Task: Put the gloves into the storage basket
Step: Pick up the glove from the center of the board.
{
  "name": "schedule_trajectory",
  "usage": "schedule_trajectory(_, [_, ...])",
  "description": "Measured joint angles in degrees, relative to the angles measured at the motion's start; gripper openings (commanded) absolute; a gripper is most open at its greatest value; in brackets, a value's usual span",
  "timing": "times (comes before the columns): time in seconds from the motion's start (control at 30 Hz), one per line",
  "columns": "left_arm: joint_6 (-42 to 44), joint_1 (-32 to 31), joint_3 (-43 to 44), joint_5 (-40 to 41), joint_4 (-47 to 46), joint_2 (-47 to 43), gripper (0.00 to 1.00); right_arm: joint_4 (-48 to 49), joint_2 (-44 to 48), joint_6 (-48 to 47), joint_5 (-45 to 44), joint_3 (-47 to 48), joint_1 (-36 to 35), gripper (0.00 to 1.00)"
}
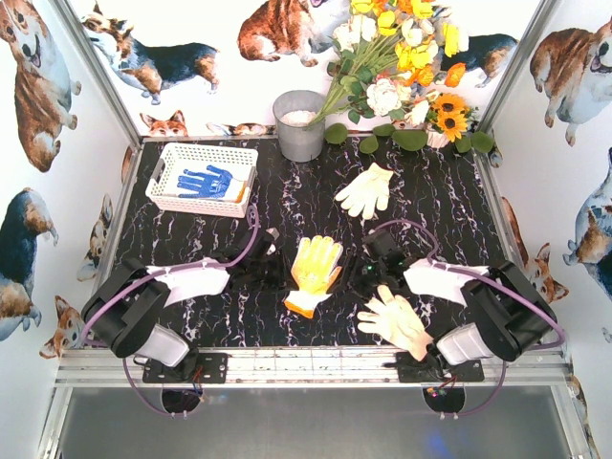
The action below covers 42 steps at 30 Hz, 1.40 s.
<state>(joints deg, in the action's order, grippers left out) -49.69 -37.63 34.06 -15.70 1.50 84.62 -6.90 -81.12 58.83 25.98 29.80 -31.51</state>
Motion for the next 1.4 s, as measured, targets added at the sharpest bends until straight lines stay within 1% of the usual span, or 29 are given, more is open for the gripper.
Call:
schedule_trajectory(0.13, [-0.83, -0.35, -0.79, -0.07, -2.21, 0.42, 0.24, 1.73, -1.73, -0.2, -1.05, 0.87, -0.26, 0.41])
schedule_trajectory(0.3, [-2.23, -1.18, -1.66, 0.15, -4.37, 0.68, 0.24, 3.82, -5.62, -0.24, -1.03, 2.99, -0.33, 0.28])
schedule_trajectory(0.43, [-3.54, -3.74, -1.66, 3.28, -4.9, 0.57, 0.26, 3.3, -7.32, -0.2, -1.22, 4.46, -0.33, 0.25])
schedule_trajectory(0.5, [-3.8, -6.19, -1.03, 6.25, -4.37, 0.44, 0.31, 2.21, -7.34, -0.24, -1.81, 5.01, -0.39, 0.24])
schedule_trajectory(0.57, [-4.13, -8.59, -0.39, 9.7, -3.32, -0.04, 0.38, 0.61, -7.37, -0.44, -2.51, 5.86, -0.44, 0.22])
schedule_trajectory(0.63, [-4.24, -10.58, 0.04, 13.55, -1.42, -1.07, 0.44, -1.75, -7.37, -0.87, -3.39, 7.21, -0.48, 0.18])
schedule_trajectory(0.73, [-2.89, -12.92, 1.22, 20.7, 4.26, -3.48, 0.54, -5.18, -7.37, -1.7, -4.04, 9.79, -0.52, 0.12])
schedule_trajectory(0.8, [-1.53, -14.32, 2.54, 26.05, 8.79, -4.9, 0.6, -6.75, -7.37, -1.73, -4.02, 11.19, -0.52, 0.1])
schedule_trajectory(0.87, [0.2, -16.0, 4.79, 32.13, 13.4, -6.25, 0.63, -8.46, -7.37, -1.64, -4.02, 12.41, -0.52, 0.09])
schedule_trajectory(0.97, [3.3, -18.88, 8.66, 38.49, 17.07, -7.32, 0.64, -10.75, -7.32, -1.22, -4.04, 13.57, -0.52, 0.07])
schedule_trajectory(1.07, [7.1, -21.07, 9.7, 40.5, 14.86, -8.5, 0.62, -13.35, -7.32, -0.46, -4.07, 15.02, -0.52, 0.06])
schedule_trajectory(1.17, [10.43, -22.32, 7.54, 40.0, 9.88, -9.75, 0.59, -16.17, -7.32, 0.17, -4.72, 17.22, -0.52, 0.05])
schedule_trajectory(1.27, [12.96, -22.91, 5.53, 38.86, 5.64, -9.55, 0.6, -18.45, -7.32, 0.94, -5.29, 19.43, -0.52, 0.04])
schedule_trajectory(1.4, [16.11, -24.04, 4.87, 37.31, -0.22, -7.34, 0.63, -19.65, -7.61, 2.47, -5.22, 21.46, -0.52, 0.03])
